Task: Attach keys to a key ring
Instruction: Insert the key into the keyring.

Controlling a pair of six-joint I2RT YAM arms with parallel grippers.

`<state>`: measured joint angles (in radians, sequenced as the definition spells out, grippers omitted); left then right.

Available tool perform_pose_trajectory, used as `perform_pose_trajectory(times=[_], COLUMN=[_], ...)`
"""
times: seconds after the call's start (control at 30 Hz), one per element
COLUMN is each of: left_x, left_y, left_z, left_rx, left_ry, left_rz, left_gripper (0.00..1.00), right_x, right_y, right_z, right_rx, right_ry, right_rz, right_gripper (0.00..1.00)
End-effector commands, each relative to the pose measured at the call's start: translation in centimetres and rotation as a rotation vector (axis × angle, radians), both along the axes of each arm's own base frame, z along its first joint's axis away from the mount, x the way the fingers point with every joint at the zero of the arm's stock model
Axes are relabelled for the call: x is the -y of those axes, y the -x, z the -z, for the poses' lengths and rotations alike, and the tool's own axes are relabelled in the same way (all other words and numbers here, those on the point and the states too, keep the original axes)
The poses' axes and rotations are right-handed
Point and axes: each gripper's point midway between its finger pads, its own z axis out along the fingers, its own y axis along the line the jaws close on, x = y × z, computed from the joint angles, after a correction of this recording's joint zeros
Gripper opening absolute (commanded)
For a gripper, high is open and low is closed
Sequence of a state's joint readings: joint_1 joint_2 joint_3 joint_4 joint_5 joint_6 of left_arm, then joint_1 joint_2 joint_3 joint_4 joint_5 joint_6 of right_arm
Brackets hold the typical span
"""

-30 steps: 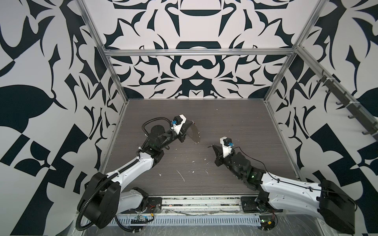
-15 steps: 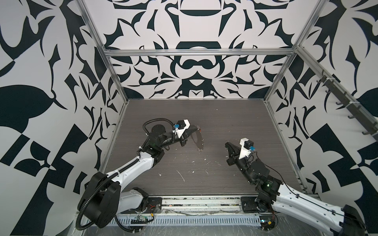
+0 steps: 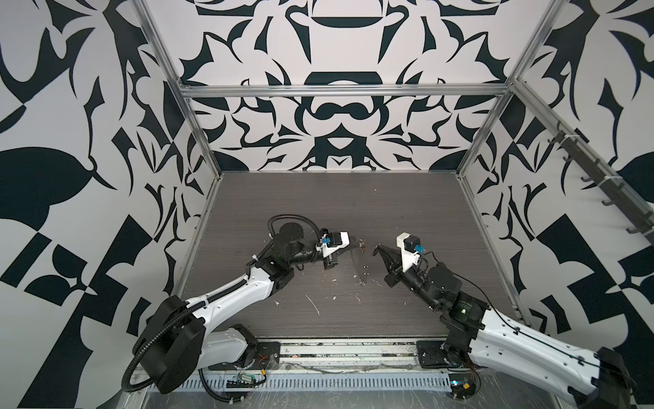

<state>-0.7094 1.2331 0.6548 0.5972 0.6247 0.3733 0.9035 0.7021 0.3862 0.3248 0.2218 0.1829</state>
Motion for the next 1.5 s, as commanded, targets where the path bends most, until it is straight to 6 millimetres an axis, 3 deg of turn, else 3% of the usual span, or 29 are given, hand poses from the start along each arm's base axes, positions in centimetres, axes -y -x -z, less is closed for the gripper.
perform_pose_trajectory(times=[0.0, 0.4, 1.1, 1.47], left_x=[0.1, 0.7, 1.0, 1.1], left_y=[0.5, 2.3, 3.1, 2.5], left_z=[-1.9, -0.7, 0.1, 0.3], left_rx=[0.093, 0.147, 0.193, 0.192], left_ry=[0.021, -0.022, -0.042, -0.058], left_rz=[0.017, 0.090, 0.102, 0.071], left_gripper=[0.00, 0.00, 0.00, 0.00], right_x=[-0.9, -2.7, -2.4, -2.4], right_y=[0.6, 3.2, 3.8, 4.1], right_z=[-2.3, -1.6, -0.7, -0.8], right_rx=[0.068, 0.165, 0.148, 0.163], right_ry=[-0.021, -0.065, -0.134, -0.133], right_rz=[-0.065, -0.249, -0.262, -0.276], right_gripper=[0.00, 0.00, 0.00, 0.00])
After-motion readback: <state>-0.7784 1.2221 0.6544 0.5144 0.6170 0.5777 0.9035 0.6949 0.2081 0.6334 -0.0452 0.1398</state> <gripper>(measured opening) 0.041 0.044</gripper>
